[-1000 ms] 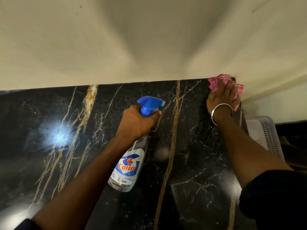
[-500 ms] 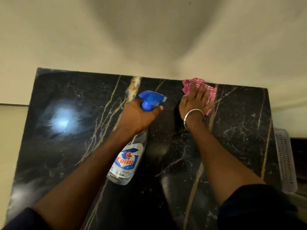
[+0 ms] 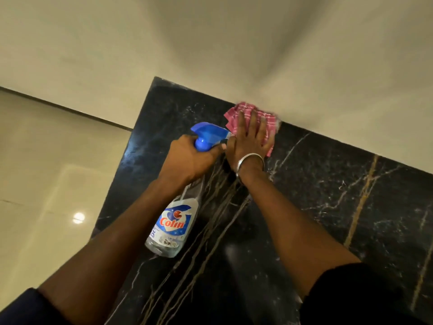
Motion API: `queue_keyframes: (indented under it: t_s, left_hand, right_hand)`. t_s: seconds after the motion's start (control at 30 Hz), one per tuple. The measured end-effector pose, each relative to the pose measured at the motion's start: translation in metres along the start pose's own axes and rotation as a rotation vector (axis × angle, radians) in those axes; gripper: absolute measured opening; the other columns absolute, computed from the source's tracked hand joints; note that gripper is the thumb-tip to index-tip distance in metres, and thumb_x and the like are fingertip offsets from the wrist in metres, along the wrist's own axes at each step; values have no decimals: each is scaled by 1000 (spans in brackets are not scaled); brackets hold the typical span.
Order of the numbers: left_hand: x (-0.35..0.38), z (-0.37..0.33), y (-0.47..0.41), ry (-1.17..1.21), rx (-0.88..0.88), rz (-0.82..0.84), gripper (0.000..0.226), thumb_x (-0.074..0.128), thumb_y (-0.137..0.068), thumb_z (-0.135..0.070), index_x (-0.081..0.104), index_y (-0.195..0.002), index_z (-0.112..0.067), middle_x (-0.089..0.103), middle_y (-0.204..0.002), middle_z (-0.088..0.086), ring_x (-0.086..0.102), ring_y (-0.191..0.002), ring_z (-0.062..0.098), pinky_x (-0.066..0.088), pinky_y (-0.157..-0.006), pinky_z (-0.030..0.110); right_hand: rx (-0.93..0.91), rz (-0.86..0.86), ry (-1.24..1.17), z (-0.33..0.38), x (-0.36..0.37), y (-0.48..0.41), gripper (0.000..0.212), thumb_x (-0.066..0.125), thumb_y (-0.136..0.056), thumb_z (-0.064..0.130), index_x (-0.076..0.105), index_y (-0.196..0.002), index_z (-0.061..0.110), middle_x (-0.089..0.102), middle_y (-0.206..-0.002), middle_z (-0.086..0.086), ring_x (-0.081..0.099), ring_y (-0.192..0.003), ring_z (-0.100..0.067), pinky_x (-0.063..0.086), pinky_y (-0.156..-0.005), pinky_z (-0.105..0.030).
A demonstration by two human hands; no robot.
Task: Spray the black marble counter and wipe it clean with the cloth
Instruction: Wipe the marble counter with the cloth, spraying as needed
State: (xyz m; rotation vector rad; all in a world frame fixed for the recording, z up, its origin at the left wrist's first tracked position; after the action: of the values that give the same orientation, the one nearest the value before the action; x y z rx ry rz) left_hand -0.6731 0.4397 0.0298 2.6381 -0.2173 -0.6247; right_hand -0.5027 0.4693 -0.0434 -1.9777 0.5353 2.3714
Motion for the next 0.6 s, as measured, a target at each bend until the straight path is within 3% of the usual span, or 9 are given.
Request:
queue_keyframes:
  t_s: [0.17,0.3,0.5,0.6]
  left_hand:
    - [-44,26,-4,3,-32,-77,23,68,-83,-46,61,-82,-24,65,-69,-6,61,-61,5,42,-54,12]
    - [-67,37,-1,0,-36,-134,26,68,-85,-44,62,-92,-20,66,-78,-2,59,-63,5,40,-55,10]
    - [-96,54,5,-14,-93,-195,33,67,-85,-48,58,-95,-18,56,-70,-10,54,-60,2,36,-53,9]
    - [-106,63,9,-7,-122,-220,44,64,-85,-51,62,-100,-10,63,-79,1,59,-67,10,39,-57,14]
  right_hand:
    - [-126,-25,98,78,6,-8,86,51,-91,44,-2,-158,29,-9,-166,-7,-10,-152,-33,-7,-116,-61]
    - [-258,66,144,122,16,-17,95,55,-89,45,-10,-157,30,-15,-165,-6,-13,-151,-33,-6,-116,-62]
    - [-315,72,160,179,21,-28,78,41,-100,49,-9,-157,30,-11,-166,-5,-9,-152,-31,-2,-117,-62]
    - [-328,65,148,194,21,-32,73,40,-101,43,-6,-157,31,-8,-166,-4,-7,-152,-31,-2,-117,-62]
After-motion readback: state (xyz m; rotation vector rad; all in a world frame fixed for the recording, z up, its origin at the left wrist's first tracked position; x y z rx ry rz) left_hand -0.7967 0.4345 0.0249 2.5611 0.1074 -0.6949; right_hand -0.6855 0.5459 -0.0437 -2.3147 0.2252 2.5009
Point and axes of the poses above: each hand's wrist, its own y-axis away from the middle knuckle, its own x-axis out of the palm, z = x × y, the point moved 8 cm from there along -y, towards the middle knuckle
